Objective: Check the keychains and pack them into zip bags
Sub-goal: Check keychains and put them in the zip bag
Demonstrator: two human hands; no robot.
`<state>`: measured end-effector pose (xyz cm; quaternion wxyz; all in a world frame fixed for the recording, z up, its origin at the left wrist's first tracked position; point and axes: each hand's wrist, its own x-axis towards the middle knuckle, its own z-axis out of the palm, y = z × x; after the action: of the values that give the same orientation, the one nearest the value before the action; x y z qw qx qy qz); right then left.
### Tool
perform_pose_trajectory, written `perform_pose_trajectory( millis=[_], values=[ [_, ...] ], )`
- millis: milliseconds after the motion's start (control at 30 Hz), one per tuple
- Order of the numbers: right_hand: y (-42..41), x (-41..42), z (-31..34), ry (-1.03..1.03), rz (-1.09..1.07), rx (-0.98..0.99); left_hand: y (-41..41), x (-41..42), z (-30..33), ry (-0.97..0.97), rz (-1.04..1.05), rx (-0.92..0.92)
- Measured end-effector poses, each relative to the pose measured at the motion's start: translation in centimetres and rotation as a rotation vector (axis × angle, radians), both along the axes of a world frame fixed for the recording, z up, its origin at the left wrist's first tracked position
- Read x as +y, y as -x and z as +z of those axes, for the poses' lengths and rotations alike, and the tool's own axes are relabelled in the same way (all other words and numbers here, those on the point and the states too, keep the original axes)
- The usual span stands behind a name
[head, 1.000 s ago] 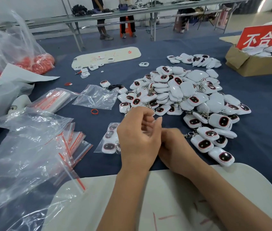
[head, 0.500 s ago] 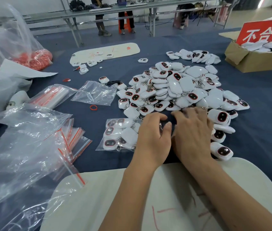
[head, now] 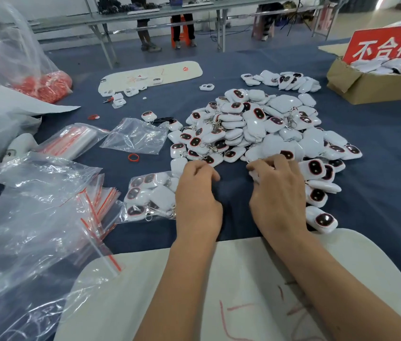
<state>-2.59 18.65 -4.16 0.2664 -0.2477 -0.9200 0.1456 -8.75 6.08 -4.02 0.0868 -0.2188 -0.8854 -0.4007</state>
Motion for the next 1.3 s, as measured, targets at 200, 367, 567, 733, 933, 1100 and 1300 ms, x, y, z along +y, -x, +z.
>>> perform_pose_trajectory(
  millis=[200,367,567,733,933,1100,1300],
  values=[
    [-0.1,-0.5,0.4,0.308,0.255,0.548,-0.9,1.0,0.6,-0.446,-0.166,-0.178],
    [0.3,-0.9,0.0,0.526,0.403,0.564,-0.8,0.7,1.1,-0.551,-0.113,-0.191],
    [1.1,0.1,-0.6,0.955,0.506,0.463,-0.5,0.3,1.2,-0.556,-0.087,-0.274],
    [1.3,0.1,-0.7,1.278,0.545,0.466,-0.1,0.3,0.6,-0.464,-0.116,-0.217],
    [1.4,0.2,-0.9,1.191,0.549,0.405,-0.2,0.4,0.3,-0.459,-0.065,-0.193],
    [1.4,0.2,-1.1,1.092,0.512,0.402,-0.1,0.2,0.4,-0.535,-0.061,-0.315],
    [1.2,0.3,-0.9,1.045,0.526,0.399,0.3,-0.2,0.3,-0.561,-0.094,-0.435]
  ],
)
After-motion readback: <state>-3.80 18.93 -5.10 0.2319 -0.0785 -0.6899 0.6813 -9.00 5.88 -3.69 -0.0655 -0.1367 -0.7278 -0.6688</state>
